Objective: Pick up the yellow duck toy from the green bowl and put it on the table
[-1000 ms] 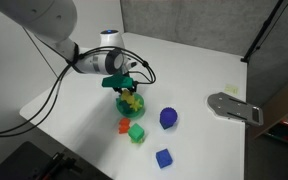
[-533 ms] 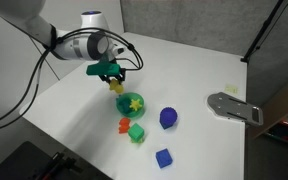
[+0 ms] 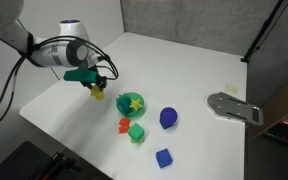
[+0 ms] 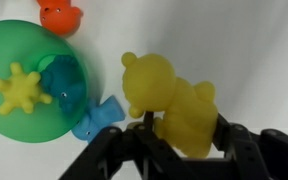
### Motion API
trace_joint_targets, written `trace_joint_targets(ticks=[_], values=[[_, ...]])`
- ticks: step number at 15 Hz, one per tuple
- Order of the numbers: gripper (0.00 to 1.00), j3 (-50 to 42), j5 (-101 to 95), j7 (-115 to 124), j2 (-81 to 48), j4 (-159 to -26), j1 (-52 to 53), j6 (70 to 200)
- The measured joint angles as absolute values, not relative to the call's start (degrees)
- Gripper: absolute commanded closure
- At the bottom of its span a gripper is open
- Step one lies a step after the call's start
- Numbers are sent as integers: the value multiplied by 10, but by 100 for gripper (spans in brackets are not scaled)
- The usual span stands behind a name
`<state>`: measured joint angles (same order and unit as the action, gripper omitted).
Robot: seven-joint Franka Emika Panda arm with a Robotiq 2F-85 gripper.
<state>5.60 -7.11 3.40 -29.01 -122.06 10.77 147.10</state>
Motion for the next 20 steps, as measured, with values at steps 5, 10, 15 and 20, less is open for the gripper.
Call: trace_joint_targets(ticks=[5,10,15,20], values=[[72,33,-71,133,-328,-1224,149,1499],[16,24,-63,168,-351,-1224,157,1516],[0,20,-47,168,-353,-1222,156,1517],[0,15,-35,168,-346,-1216,146,1515]])
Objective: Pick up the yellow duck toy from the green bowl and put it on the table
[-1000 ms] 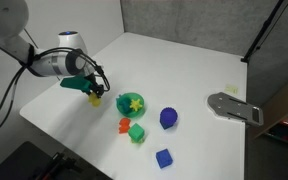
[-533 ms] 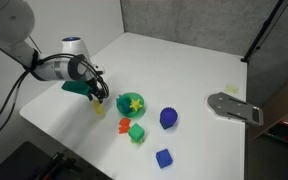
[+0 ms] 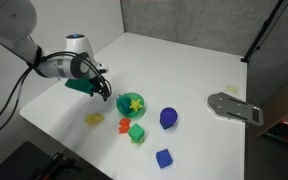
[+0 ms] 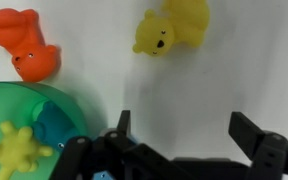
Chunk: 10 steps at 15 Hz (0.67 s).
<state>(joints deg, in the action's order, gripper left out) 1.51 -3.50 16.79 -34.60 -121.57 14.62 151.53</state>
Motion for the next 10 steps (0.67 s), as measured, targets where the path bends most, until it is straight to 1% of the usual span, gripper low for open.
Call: trace_joint_targets(ticks=[5,10], values=[[0,7,-35,166,-315,-1216,117,1494],[0,0,-35,152,-255,-1221,80,1428]])
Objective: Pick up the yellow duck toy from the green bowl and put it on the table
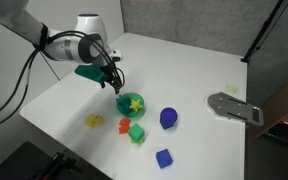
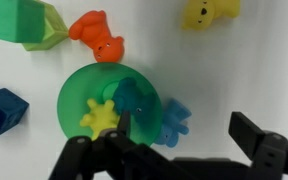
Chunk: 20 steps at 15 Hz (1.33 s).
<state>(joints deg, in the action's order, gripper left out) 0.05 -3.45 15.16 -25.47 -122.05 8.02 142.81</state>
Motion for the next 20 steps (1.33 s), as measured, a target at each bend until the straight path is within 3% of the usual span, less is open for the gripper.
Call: trace_joint_targets(ticks=[10,20], values=[[0,-20,-39,63,-53,-1247,4,1212],[0,-25,-27,60,123,-1259,-10,1083]])
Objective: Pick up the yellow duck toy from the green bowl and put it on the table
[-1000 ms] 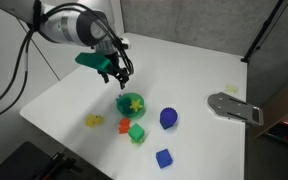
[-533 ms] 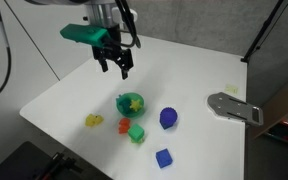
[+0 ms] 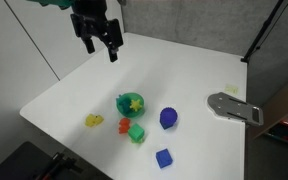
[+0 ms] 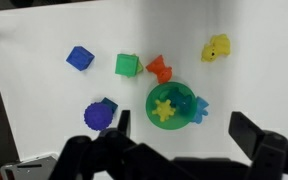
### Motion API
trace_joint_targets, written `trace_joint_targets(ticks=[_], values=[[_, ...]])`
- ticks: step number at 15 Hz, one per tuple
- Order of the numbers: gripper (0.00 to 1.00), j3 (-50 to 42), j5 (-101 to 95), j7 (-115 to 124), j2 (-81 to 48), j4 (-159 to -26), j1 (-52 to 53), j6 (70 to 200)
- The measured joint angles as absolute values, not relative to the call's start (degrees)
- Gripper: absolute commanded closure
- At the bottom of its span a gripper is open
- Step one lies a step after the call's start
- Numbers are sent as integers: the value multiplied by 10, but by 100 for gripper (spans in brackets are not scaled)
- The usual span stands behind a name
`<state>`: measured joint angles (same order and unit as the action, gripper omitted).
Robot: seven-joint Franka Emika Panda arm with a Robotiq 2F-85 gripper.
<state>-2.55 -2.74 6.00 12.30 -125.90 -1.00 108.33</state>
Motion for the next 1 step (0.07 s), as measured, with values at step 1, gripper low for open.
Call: trace_joint_targets(ticks=[1], values=[[0,-25,-27,60,125,-1259,-10,1082]])
